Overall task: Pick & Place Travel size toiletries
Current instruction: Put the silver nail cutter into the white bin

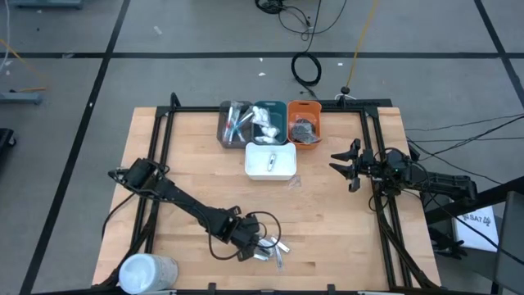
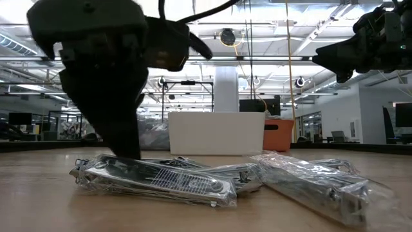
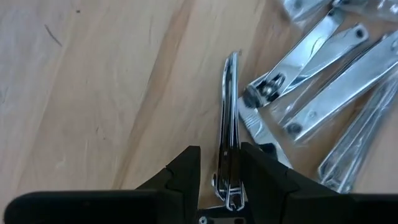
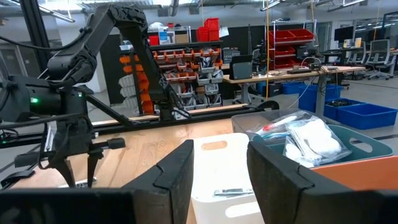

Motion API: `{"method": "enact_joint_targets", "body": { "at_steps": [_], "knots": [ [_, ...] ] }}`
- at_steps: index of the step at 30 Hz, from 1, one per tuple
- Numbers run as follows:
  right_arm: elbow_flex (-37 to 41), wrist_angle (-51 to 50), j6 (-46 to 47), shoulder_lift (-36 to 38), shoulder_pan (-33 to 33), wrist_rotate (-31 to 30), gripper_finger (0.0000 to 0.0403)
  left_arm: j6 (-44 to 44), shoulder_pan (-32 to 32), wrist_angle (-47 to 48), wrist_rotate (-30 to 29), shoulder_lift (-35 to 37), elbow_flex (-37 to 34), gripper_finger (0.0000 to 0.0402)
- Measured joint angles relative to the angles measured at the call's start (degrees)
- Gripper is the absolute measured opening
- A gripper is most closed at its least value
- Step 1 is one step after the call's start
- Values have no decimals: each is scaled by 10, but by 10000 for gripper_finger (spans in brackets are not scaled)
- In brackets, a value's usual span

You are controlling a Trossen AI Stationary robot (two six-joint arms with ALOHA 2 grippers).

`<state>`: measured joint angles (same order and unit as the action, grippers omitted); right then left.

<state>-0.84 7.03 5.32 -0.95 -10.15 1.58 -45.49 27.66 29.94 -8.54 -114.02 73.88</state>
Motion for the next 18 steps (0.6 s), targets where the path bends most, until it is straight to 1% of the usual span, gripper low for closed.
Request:
{"method": "enact_joint_targets", "body": {
  "at_steps": [9,14,16,18],
  "knots": [
    [0,0,0,0,0,0,141,-7,0,-5,-1,2,-24,113],
    [0,0,0,0,0,0,141,23,0,-5,-16,2,-27,112],
    [0,0,0,0,0,0,141,37,-1,-5,-22,2,-27,104],
    [0,0,0,0,0,0,141,46,-1,-3,-23,2,-27,83]
  ]
}}
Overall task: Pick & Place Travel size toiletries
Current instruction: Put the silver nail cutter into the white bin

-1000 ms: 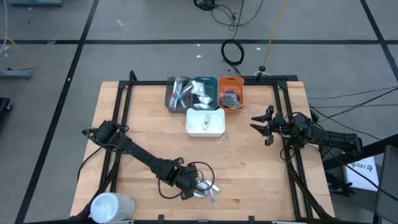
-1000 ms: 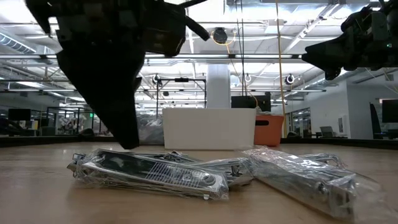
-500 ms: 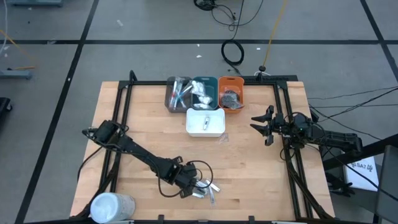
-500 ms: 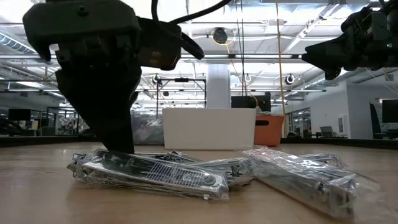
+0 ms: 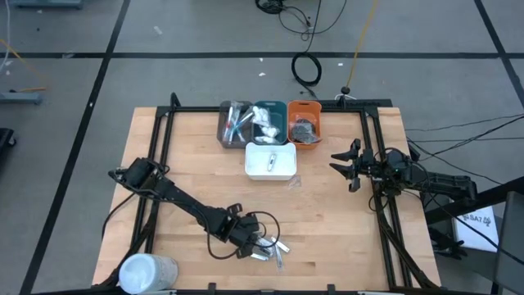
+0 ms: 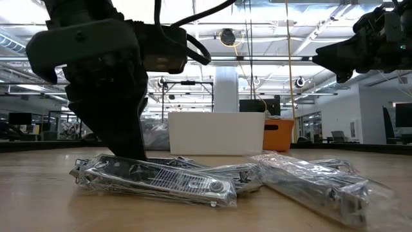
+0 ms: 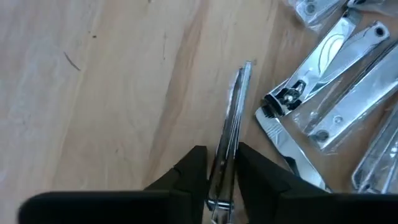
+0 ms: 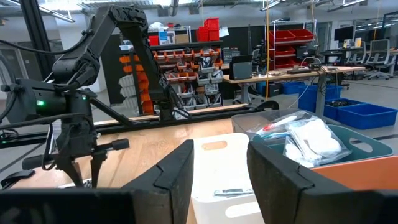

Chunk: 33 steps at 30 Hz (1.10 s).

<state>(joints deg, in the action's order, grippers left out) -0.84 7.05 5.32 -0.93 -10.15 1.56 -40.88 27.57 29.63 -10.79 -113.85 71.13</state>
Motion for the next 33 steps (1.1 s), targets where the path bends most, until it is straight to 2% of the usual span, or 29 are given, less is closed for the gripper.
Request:
{"method": "enact_joint_targets", "body": {
  "at_steps": [3,5,8,15,19,22,27,33],
  "knots": [
    [0,0,0,0,0,0,141,2,-3,0,-2,0,0,31],
    [0,0,0,0,0,0,141,-7,-7,0,-4,0,0,15],
    [0,0,0,0,0,0,141,-16,-9,-4,-27,-1,0,23],
    [0,0,0,0,0,0,141,48,-11,-46,-78,28,-3,11],
    [0,0,0,0,0,0,141,118,-12,-75,-136,75,-2,25],
    [0,0,0,0,0,0,141,194,-13,-111,-161,110,-2,19],
    [0,0,0,0,0,0,141,303,-33,-212,-140,147,-28,13],
    [0,0,0,0,0,0,141,358,-85,-472,-52,162,-174,10]
  ]
}}
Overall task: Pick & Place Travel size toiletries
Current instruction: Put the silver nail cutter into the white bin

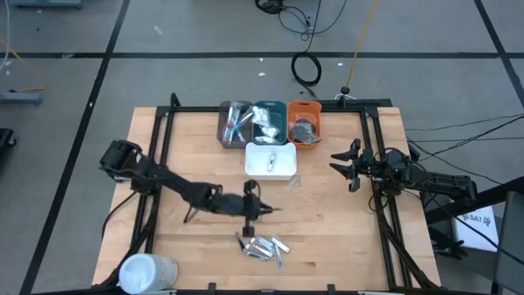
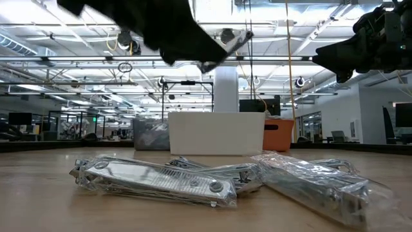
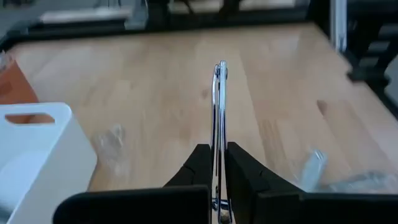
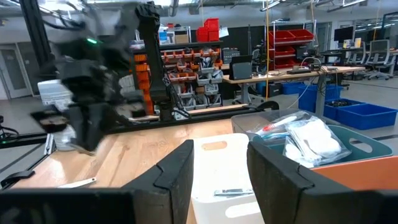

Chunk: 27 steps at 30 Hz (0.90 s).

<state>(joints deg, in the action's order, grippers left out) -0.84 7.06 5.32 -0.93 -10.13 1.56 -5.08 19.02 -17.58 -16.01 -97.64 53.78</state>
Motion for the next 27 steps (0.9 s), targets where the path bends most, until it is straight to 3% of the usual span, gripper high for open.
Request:
{"method": "enact_joint_targets", "body": {
  "at_steps": [5,9,12,19,27],
  "knots": [
    [0,0,0,0,0,0,141,35,-60,-249,66,2,-95,14],
    [0,0,0,0,0,0,141,62,-115,-289,100,3,-103,13],
    [0,0,0,0,0,0,141,61,-165,-215,101,3,-87,10],
    [0,0,0,0,0,0,141,59,-246,99,95,2,17,16],
    [0,0,0,0,0,0,141,80,-277,170,100,3,50,11]
  ]
}}
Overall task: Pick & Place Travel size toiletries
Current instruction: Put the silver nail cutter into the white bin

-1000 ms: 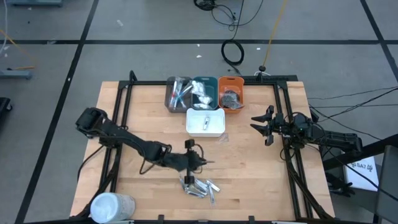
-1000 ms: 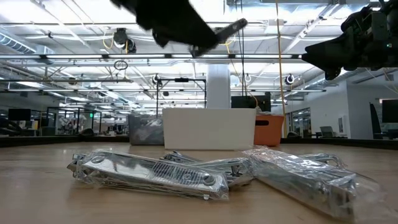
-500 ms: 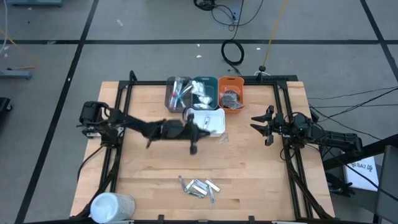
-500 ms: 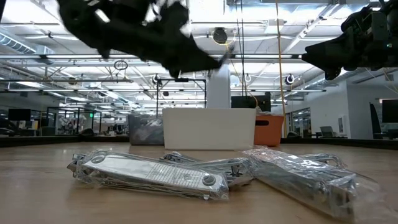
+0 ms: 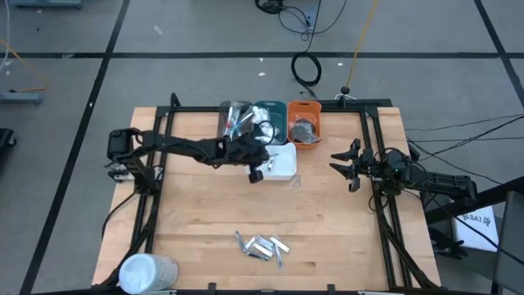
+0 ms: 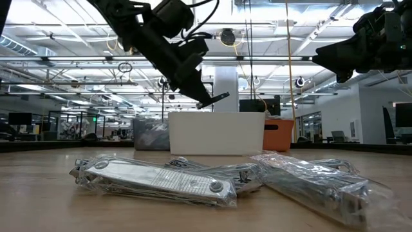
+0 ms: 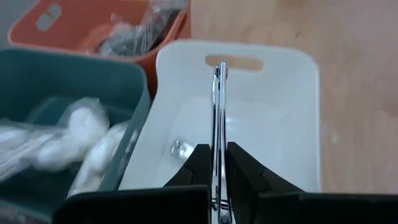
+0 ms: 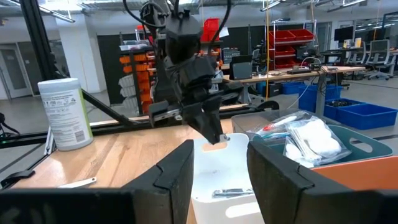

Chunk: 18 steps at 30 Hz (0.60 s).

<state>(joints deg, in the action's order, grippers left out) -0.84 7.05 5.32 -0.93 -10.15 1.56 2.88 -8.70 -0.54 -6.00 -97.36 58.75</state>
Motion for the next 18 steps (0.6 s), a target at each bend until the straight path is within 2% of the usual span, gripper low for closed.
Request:
{"method": "enact_joint_targets", "body": {
  "at_steps": [8,13,18],
  "knots": [
    [0,0,0,0,0,0,141,0,-3,16,-5,0,-1,61],
    [0,0,0,0,0,0,141,-9,-2,15,-8,0,-1,69],
    [0,0,0,0,0,0,141,-52,-3,20,-42,0,-1,71]
  ]
}}
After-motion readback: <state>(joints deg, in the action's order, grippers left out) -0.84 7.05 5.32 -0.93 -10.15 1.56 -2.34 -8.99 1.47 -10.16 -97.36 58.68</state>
